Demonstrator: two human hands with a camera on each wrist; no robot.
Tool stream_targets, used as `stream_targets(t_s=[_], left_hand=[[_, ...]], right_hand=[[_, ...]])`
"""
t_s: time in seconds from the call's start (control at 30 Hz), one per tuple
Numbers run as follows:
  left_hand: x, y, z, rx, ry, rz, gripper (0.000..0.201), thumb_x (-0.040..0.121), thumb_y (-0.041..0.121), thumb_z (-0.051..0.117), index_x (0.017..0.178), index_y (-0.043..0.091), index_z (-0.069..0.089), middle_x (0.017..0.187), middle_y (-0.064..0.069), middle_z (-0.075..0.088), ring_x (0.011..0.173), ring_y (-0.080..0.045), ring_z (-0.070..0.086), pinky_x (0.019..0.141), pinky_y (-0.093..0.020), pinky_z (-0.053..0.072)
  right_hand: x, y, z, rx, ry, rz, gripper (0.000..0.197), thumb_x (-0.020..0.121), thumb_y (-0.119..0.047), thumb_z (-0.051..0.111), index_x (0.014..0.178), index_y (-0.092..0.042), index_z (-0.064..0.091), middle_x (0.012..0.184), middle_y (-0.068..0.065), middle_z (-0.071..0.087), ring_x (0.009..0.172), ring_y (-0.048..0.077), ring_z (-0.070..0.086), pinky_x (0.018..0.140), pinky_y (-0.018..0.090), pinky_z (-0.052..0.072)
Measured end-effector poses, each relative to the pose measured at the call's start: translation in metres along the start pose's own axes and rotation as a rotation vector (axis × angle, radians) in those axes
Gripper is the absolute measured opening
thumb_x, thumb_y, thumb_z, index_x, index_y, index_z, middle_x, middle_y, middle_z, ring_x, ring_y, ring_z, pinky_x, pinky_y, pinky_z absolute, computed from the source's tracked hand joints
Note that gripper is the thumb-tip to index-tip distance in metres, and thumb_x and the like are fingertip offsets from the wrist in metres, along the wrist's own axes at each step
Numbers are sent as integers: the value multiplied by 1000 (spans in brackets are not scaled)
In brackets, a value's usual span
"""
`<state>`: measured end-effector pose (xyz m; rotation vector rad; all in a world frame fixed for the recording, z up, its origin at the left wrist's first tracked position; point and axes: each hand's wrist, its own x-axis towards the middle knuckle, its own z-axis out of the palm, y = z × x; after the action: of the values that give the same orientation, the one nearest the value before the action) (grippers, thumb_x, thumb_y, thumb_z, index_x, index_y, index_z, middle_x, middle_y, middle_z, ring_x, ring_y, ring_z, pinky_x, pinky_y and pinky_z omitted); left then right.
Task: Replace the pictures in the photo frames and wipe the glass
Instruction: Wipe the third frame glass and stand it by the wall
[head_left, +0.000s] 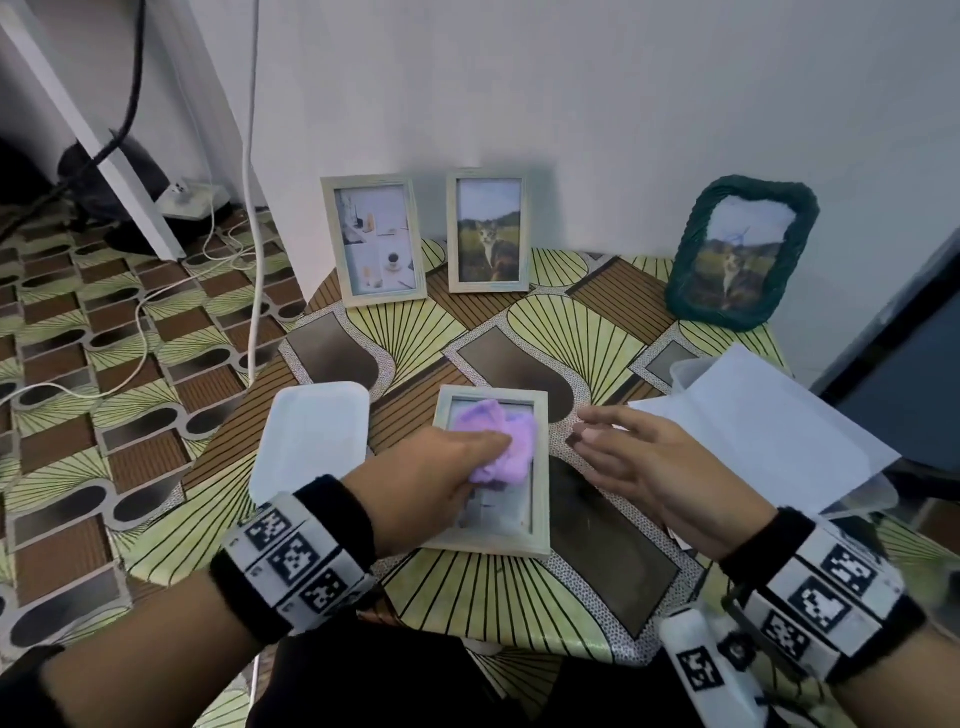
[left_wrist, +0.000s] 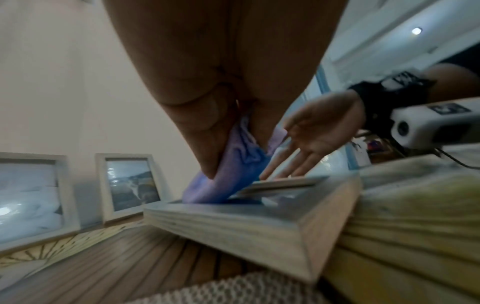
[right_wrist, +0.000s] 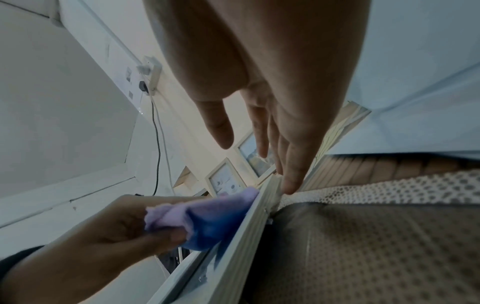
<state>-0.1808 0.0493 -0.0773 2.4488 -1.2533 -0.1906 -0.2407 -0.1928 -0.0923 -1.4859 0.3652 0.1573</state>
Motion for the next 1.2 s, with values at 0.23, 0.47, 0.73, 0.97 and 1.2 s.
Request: stream_targets(t_s=[0.23,0.47,0.73,0.97,1.2], left_hand=[[-2,-11,2,0,-335,-53,85,88,71,43,156,25,18,161,7,22,140,-7,36,118,-29,29],[-22,-49,-16,113,-229,-155,88,87,67,46,156,26,9,161,14,1,147,3,-6,117,-14,-1],[-30,-51,-3,184,-335,-183,100,82,79,33,151,31,-21,155,19,-29,136,7,-35,110,-11,-16],[-11,-31,9,232,-293,-301,104,84,79,29,152,17,-20,158,3,-26,143,-6,-28,111,-18,-14],[12,-48,0,203,-344,-320,128,66,89,39,153,15,-19,158,2,-29,142,-6,-28,116,-22,-10]], right_hand=[[-9,-2,15,-399,3,-208,29,91,-17,66,121,-21,65,120,-8,68,116,3,61,107,32,45],[-3,6,26,-1014,-139,-545,47,95,-35,57,140,-24,50,141,-9,55,128,7,49,110,27,37],[12,3,23,-1189,-277,-468,55,99,-43,48,147,-20,38,158,-6,32,144,8,29,117,23,23],[29,-17,26,-1122,-119,-592,39,99,-35,51,132,-16,57,131,-2,61,119,14,55,101,29,42],[48,-17,54,-1449,-272,-455,64,101,-53,33,155,-20,21,166,2,5,150,20,18,118,37,25]])
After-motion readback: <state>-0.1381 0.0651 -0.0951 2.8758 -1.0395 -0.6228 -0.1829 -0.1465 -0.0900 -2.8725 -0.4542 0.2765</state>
